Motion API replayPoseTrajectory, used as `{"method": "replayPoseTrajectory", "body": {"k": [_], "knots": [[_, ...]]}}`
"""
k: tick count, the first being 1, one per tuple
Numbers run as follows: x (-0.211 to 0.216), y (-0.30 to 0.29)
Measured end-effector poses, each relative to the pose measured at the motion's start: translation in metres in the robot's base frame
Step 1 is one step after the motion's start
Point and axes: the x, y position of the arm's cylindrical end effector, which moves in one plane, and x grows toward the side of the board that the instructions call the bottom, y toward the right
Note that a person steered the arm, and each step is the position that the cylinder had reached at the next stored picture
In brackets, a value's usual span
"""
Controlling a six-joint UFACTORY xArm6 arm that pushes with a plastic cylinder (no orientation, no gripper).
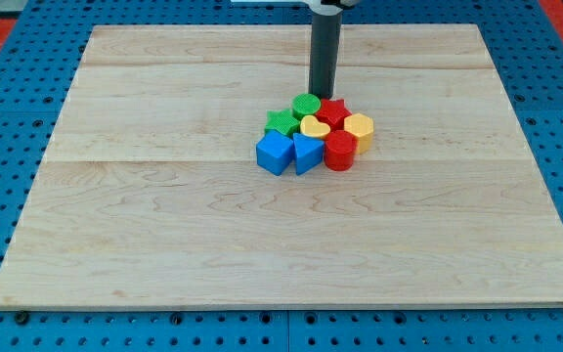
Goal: Slide the group of blocks a bit down
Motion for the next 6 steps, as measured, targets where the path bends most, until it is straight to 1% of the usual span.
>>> {"method": "replayPoseTrajectory", "body": {"k": [1,3,4,5,6], "knots": [[-0.005,0.000],[-0.003,0.052],[0.005,0.054],[0.007,0.026],[0.020,0.007]]}}
